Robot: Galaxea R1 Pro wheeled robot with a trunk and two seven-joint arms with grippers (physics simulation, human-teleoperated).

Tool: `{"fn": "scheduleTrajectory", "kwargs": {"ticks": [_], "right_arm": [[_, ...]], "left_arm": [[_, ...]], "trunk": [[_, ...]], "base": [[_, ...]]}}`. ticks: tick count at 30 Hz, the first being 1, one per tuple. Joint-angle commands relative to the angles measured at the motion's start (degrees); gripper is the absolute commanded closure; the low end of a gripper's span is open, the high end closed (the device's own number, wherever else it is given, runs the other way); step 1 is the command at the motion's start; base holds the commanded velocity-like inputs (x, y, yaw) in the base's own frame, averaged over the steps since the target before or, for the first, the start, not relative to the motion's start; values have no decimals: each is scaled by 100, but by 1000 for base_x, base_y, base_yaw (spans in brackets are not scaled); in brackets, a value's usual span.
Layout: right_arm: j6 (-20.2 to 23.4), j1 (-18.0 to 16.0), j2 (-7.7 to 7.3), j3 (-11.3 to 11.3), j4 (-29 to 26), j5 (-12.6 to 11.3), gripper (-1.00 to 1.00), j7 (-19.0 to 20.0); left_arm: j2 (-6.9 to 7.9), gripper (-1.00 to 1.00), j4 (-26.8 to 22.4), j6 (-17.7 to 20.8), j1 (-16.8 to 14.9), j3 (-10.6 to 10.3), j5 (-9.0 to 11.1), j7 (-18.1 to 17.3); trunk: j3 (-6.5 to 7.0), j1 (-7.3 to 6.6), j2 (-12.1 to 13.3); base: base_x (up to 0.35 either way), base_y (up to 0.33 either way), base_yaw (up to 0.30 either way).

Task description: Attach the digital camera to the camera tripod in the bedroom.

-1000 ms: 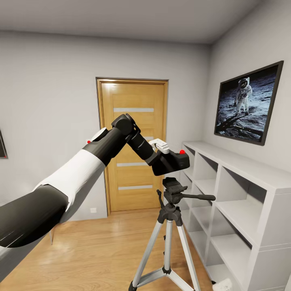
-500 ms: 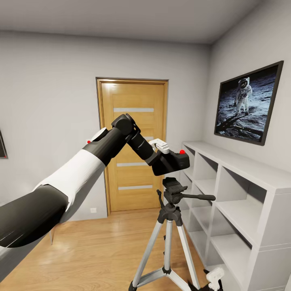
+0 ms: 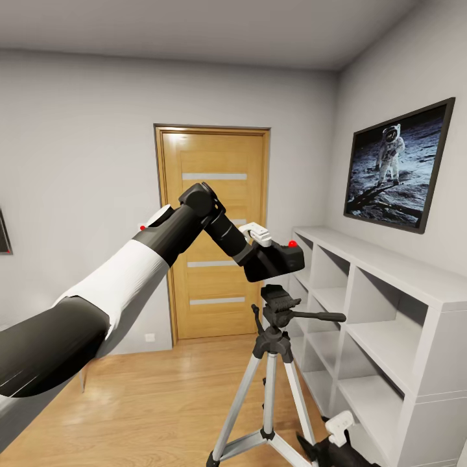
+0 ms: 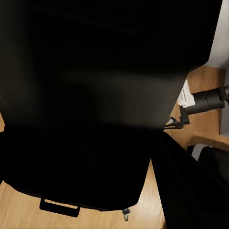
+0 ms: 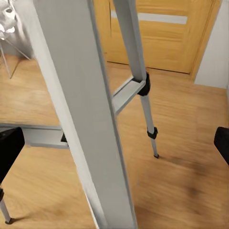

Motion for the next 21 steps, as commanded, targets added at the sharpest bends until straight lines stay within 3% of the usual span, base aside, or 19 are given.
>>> {"fn": "scheduleTrajectory", "kwargs": {"ticks": [1, 7, 21], "right_arm": [[35, -2, -5, 25, -52, -28, -100, 1], [274, -2, 12, 25, -334, -30, -100, 1], [323, -2, 17, 23, -460, -31, -100, -1]], "left_arm": [[-2, 100, -2, 60, -2, 2, -61, -72], [-2, 100, 1, 60, -2, 2, -61, -72], [-2, 100, 35, 60, 4, -6, -59, -76]], "trunk": [[-3, 2, -5], [-3, 2, -5], [-3, 2, -5]], "base": [[0, 0, 0], [0, 0, 0], [0, 0, 0]]}}
